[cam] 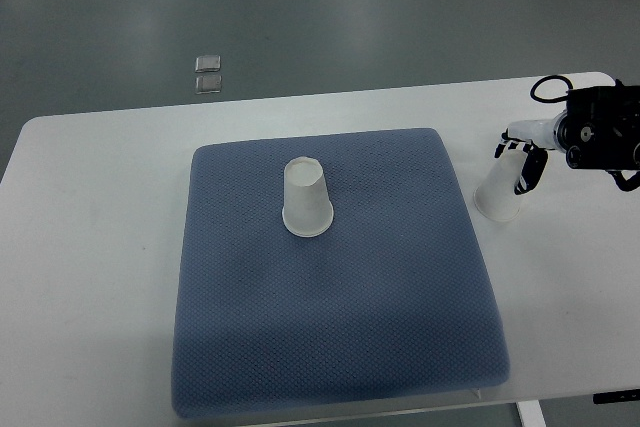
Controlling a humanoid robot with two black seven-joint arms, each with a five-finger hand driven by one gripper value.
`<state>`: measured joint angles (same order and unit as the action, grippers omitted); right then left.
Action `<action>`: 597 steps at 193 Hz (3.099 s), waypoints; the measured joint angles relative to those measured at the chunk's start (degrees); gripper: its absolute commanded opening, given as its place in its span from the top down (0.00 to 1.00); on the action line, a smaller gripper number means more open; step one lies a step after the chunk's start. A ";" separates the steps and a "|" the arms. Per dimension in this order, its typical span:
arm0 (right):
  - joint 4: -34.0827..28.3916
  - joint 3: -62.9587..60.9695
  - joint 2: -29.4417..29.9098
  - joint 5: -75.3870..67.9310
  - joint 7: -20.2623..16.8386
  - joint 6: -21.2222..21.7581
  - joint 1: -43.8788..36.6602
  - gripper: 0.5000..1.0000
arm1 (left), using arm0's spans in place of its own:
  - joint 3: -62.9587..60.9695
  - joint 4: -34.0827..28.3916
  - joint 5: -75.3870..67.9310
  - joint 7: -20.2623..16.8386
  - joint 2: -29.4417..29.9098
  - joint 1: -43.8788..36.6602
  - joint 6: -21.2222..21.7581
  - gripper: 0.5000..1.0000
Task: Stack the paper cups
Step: 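Lift the cup with the right hand and carry it above the pad cup, then lower the held cup onto the upside-down cup on the pad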
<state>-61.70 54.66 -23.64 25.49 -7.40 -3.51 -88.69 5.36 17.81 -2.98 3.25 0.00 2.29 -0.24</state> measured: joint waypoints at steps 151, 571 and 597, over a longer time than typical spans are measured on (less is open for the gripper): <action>-11.38 2.19 -6.04 0.82 -0.09 2.96 -18.73 0.60 | 0.00 0.02 0.00 0.00 0.00 0.00 -0.02 0.00; -19.02 -3.34 21.98 -17.56 0.11 3.48 -39.30 0.57 | 0.00 -0.32 0.00 0.00 0.00 -0.09 -0.03 0.00; -18.62 -3.34 22.92 -17.68 0.11 2.71 -38.56 0.56 | 0.07 -0.48 0.00 0.00 0.00 -0.09 -0.03 0.00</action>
<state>-80.32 51.32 -0.71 7.81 -7.29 -0.80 -127.26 5.43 17.34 -2.98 3.25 0.00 2.20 -0.26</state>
